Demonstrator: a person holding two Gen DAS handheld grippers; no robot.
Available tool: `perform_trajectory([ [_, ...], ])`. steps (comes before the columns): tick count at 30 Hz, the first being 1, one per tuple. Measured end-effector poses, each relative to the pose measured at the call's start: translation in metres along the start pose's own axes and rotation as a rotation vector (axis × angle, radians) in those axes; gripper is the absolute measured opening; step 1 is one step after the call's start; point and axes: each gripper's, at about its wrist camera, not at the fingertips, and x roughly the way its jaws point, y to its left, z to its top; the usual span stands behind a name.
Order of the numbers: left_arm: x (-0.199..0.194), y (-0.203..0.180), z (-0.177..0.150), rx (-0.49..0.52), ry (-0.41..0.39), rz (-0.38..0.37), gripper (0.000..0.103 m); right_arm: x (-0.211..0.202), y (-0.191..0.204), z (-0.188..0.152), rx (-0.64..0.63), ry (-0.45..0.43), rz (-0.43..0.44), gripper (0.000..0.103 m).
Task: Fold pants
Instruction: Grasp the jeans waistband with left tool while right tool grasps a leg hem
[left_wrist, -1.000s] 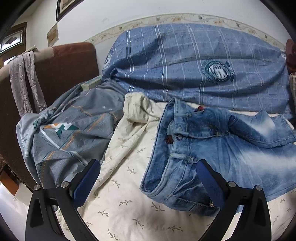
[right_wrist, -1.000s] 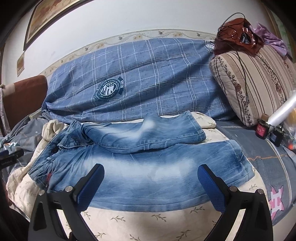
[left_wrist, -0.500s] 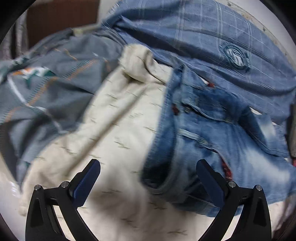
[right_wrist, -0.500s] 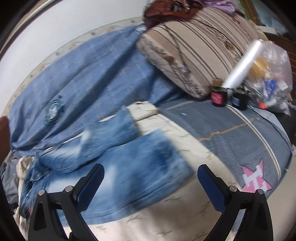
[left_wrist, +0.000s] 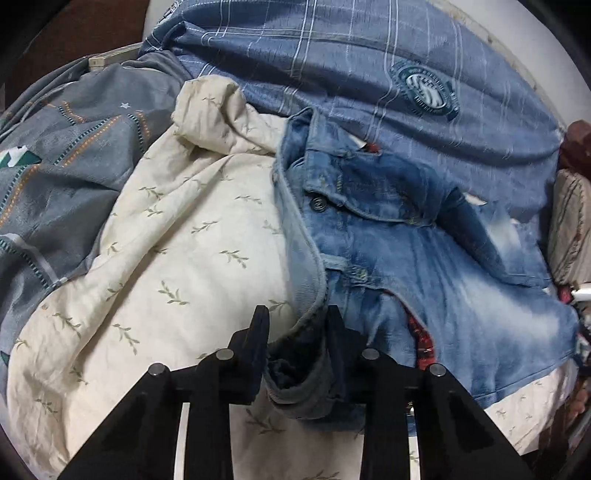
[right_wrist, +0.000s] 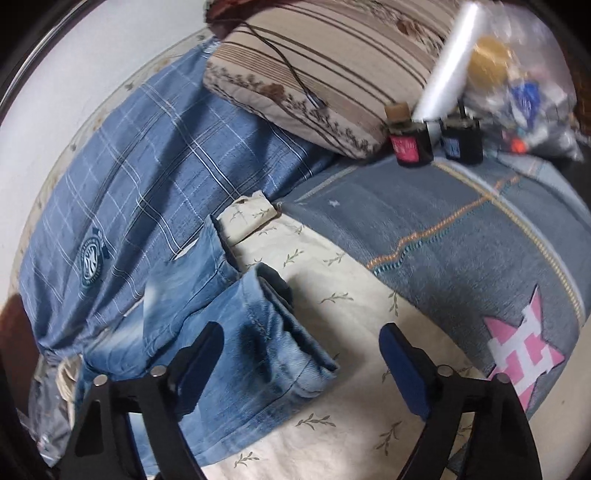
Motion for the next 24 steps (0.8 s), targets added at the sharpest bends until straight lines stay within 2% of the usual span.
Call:
perform_trajectory([
  [2, 0.000, -0.001, 0.000, 0.003, -0.007, -0.003, 0.032, 0.005, -0.001, -0.001, 0.025, 0.035, 0.035, 0.085],
  [3, 0.001, -0.001, 0.001, -0.002, -0.005, -0.002, 0.037, 0.008, -0.001, -0.003, 0.038, 0.054, 0.053, 0.085],
  [4, 0.003, -0.001, 0.001, -0.016, 0.011, -0.008, 0.051, 0.010, -0.001, -0.004, 0.050, 0.072, 0.073, 0.085],
  [5, 0.006, 0.000, 0.000, -0.026, 0.024, -0.013, 0.057, 0.012, -0.001, -0.006, 0.063, 0.088, 0.092, 0.085],
  [7, 0.007, 0.002, 0.000, -0.037, 0.029, -0.025, 0.057, 0.016, 0.002, -0.010, 0.079, 0.115, 0.125, 0.085],
  [9, 0.004, 0.001, 0.000, -0.022, 0.006, -0.050, 0.046, 0.016, 0.008, -0.013, 0.068, 0.121, 0.143, 0.084],
  [10, 0.002, -0.001, 0.000, -0.009, -0.007, -0.054, 0.032, 0.017, 0.012, -0.013, 0.057, 0.120, 0.150, 0.080],
  [11, 0.001, -0.003, -0.001, 0.006, -0.016, -0.060, 0.025, 0.017, 0.015, -0.014, 0.048, 0.122, 0.155, 0.075],
  [12, 0.000, -0.003, -0.001, 0.013, -0.015, -0.069, 0.024, 0.019, 0.018, -0.016, 0.044, 0.131, 0.164, 0.070],
  [14, -0.001, -0.005, -0.001, 0.025, -0.021, -0.076, 0.020, 0.026, 0.024, -0.019, 0.042, 0.171, 0.172, 0.038],
  [17, -0.003, -0.004, -0.001, 0.013, -0.027, -0.089, 0.019, 0.032, 0.031, -0.027, 0.016, 0.195, 0.123, 0.015],
  [20, -0.007, 0.000, -0.001, 0.001, -0.038, -0.090, 0.018, 0.026, 0.040, -0.030, -0.021, 0.163, 0.135, 0.006],
  [24, -0.014, 0.009, -0.002, -0.029, -0.060, -0.073, 0.017, 0.017, 0.048, -0.032, -0.053, 0.122, 0.145, 0.005],
])
